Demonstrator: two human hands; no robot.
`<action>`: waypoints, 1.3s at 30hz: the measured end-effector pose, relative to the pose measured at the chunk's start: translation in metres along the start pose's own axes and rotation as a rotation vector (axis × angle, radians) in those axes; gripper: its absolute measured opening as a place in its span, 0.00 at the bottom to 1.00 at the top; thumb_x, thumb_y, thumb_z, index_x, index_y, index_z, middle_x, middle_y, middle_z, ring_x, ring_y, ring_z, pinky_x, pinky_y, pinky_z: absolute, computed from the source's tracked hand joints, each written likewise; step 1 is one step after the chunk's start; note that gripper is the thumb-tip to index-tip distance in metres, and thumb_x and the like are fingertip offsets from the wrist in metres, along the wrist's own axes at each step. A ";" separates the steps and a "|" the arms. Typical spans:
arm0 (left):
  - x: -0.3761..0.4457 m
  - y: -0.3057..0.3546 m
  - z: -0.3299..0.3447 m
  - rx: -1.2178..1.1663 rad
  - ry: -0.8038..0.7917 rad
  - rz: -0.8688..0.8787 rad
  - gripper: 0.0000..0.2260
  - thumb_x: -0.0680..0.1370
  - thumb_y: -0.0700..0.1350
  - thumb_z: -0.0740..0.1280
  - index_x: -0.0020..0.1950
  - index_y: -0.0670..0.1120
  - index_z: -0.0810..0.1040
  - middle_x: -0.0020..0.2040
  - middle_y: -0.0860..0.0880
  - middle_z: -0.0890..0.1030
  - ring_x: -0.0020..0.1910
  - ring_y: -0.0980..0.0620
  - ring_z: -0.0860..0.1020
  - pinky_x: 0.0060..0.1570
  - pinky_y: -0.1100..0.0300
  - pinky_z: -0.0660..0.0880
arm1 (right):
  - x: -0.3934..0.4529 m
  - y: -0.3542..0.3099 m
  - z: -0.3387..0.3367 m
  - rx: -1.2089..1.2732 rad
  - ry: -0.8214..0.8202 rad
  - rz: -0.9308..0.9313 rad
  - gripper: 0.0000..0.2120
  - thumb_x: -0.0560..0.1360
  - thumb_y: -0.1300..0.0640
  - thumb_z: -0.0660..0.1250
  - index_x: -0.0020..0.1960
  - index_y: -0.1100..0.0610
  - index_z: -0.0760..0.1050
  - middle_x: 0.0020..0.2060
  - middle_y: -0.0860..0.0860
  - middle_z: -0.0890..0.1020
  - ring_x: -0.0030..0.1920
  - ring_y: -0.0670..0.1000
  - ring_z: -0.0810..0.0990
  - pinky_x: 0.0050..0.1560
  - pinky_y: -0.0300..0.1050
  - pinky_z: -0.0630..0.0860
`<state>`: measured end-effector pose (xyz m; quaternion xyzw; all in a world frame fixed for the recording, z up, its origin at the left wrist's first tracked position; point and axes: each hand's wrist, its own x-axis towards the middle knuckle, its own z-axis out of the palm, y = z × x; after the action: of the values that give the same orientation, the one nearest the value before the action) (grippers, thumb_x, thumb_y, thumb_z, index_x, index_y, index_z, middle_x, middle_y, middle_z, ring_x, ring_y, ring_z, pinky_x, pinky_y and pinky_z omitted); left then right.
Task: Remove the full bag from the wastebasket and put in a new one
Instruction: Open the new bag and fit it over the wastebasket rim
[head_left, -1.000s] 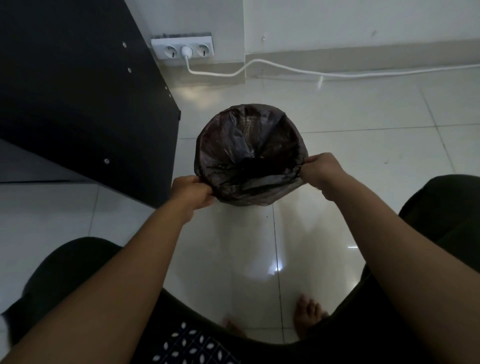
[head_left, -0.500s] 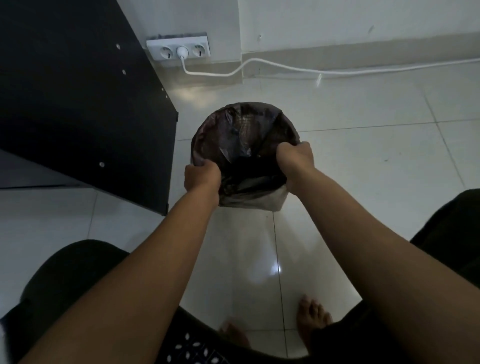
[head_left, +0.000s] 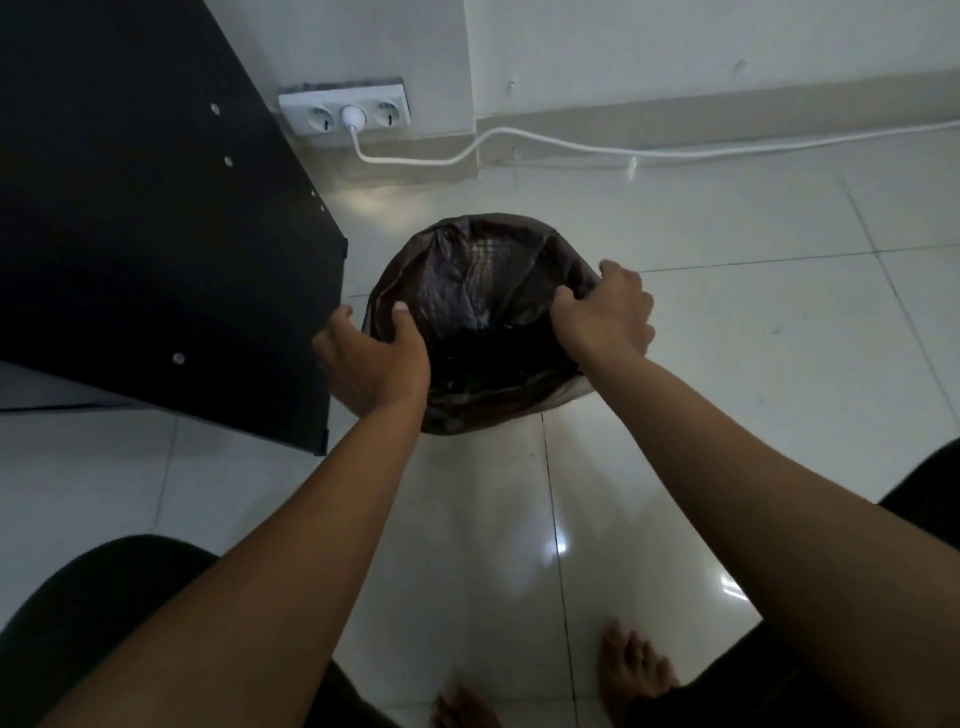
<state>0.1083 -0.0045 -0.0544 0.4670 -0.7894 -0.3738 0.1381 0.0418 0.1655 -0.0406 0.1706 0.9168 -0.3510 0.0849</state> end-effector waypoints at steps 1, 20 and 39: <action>0.006 0.003 0.004 -0.014 -0.027 0.066 0.27 0.77 0.58 0.65 0.74 0.49 0.68 0.73 0.46 0.68 0.69 0.45 0.71 0.67 0.45 0.69 | 0.006 -0.002 0.004 0.025 0.004 -0.080 0.27 0.76 0.49 0.63 0.73 0.55 0.66 0.71 0.53 0.69 0.71 0.57 0.67 0.68 0.56 0.65; 0.082 0.023 0.029 0.170 -0.298 0.601 0.18 0.82 0.51 0.62 0.69 0.46 0.75 0.69 0.46 0.76 0.68 0.47 0.73 0.67 0.56 0.68 | 0.057 -0.020 0.034 -0.152 -0.048 -0.548 0.22 0.80 0.45 0.58 0.71 0.52 0.69 0.66 0.54 0.75 0.66 0.58 0.73 0.64 0.56 0.70; 0.080 0.006 0.032 0.063 -0.368 0.344 0.17 0.84 0.51 0.58 0.55 0.39 0.79 0.53 0.40 0.81 0.54 0.41 0.78 0.53 0.51 0.73 | -0.032 0.011 0.051 0.219 0.192 -0.080 0.31 0.77 0.44 0.61 0.77 0.49 0.58 0.77 0.49 0.60 0.73 0.54 0.65 0.68 0.61 0.69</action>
<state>0.0440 -0.0551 -0.0826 0.2538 -0.8805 -0.3986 0.0390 0.0777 0.1309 -0.0760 0.1753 0.8829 -0.4342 -0.0365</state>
